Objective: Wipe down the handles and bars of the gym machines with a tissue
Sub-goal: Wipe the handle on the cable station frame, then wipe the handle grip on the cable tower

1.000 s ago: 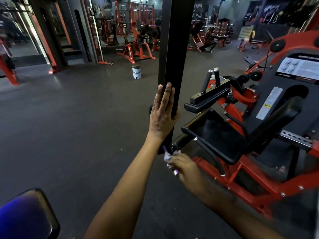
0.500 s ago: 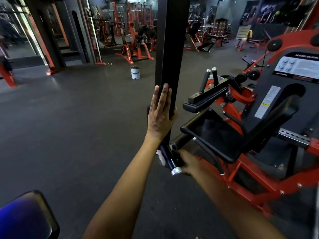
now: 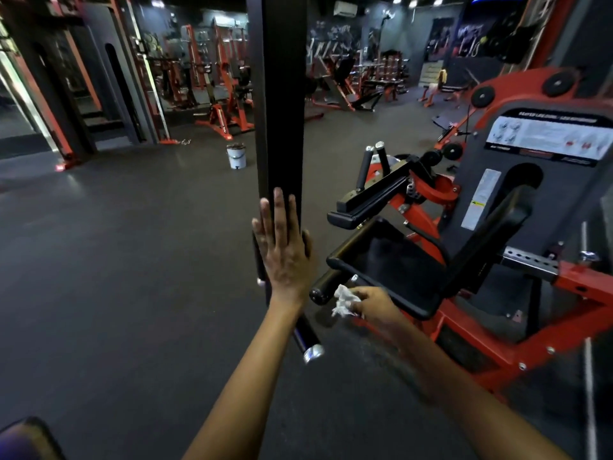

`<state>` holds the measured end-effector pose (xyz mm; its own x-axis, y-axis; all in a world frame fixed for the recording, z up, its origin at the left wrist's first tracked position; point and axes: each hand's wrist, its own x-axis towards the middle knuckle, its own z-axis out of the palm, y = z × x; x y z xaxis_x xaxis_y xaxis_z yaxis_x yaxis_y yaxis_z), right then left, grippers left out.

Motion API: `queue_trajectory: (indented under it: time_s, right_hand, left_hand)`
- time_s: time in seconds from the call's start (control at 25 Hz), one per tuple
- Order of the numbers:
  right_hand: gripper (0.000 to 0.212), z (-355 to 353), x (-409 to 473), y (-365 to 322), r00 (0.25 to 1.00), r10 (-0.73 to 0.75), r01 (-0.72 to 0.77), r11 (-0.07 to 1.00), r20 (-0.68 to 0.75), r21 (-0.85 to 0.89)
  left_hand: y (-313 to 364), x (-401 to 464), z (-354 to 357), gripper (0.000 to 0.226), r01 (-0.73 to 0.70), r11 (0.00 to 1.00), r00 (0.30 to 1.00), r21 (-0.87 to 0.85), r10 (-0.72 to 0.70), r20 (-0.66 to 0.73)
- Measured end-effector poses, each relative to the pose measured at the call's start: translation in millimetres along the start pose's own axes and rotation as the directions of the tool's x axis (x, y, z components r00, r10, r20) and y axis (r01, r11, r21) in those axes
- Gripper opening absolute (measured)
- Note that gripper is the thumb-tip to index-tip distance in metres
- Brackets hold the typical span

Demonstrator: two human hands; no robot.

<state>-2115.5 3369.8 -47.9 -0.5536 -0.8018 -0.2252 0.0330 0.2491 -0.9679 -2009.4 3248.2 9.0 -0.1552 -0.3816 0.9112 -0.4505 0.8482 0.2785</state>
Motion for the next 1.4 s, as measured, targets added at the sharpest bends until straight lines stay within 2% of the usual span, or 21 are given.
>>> queue_trajectory:
  time_s: [0.08,0.16,0.24,0.28,0.4,0.48,0.56,0.68,0.84,1.0,1.08,1.2,1.4]
  right_hand:
    - [0.014,-19.6,17.7,-13.1,0.974,-0.129,0.063,0.944,-0.188,-0.323]
    - [0.012,-46.8,34.0,-31.5,0.925,-0.256,0.097,0.873,-0.28,-0.478]
    - [0.016,-60.9,43.0,-43.5,0.914,-0.308,0.149,0.86,-0.263,-0.489]
    - [0.016,-71.6,49.8,-48.9,0.917,-0.326,0.174,0.847,-0.231,-0.503]
    - [0.013,-97.7,77.6,-54.3,0.932,-0.329,0.18,0.782,-0.149,-0.597]
    - [0.017,-114.0,106.0,-52.3,0.934,-0.338,0.196,0.756,-0.115,-0.625]
    - [0.016,-128.7,133.0,-53.7,0.943,-0.33,0.234,0.757,-0.048,-0.61]
    - [0.036,-129.7,152.7,-61.4,0.935,-0.355,0.306,0.76,0.029,-0.573]
    - [0.009,-138.2,192.1,-64.3,0.89,-0.446,0.405,0.684,0.092,-0.607]
    - [0.011,-136.6,229.6,-54.3,0.85,-0.5,0.455,0.537,0.166,-0.71]
    - [0.013,-128.8,264.8,-56.2,0.854,-0.473,0.47,0.523,0.217,-0.711]
    - [0.015,-98.3,326.8,-71.5,0.818,-0.508,0.539,0.515,0.269,-0.667]
    - [0.019,-31.7,412.5,-111.0,0.755,-0.476,0.631,0.341,0.45,-0.697]
  left_hand:
    - [24.2,-8.7,8.6,0.062,-0.046,0.998,0.996,-0.046,0.05,0.076]
    - [46.3,-9.5,28.9,0.054,-0.066,0.987,0.979,-0.146,0.092,0.182]
    - [49.2,-5.6,43.3,0.049,0.051,0.985,0.961,-0.167,-0.004,0.276]
    - [51.8,-3.7,55.0,0.047,0.116,0.986,0.941,-0.12,-0.07,0.332]
    - [57.3,2.7,91.4,0.046,0.193,0.976,0.794,0.098,-0.214,0.569]
    - [60.9,9.1,116.4,0.046,0.212,0.958,0.724,0.195,-0.288,0.628]
    - [67.7,15.0,142.4,0.046,0.243,0.934,0.692,0.261,-0.356,0.628]
    - [68.3,16.2,160.0,0.045,0.277,0.908,0.667,0.315,-0.417,0.617]
    - [66.5,10.6,190.0,0.045,0.37,0.83,0.646,0.418,-0.553,0.526]
    - [45.1,3.3,205.7,0.044,0.394,0.766,0.627,0.507,-0.628,0.461]
    - [22.8,7.5,219.5,0.043,0.386,0.738,0.631,0.554,-0.649,0.426]
    - [-24.3,20.0,244.4,0.046,0.387,0.69,0.613,0.611,-0.688,0.389]
    - [-111.8,57.1,277.6,0.051,0.423,0.568,0.544,0.706,-0.782,0.304]
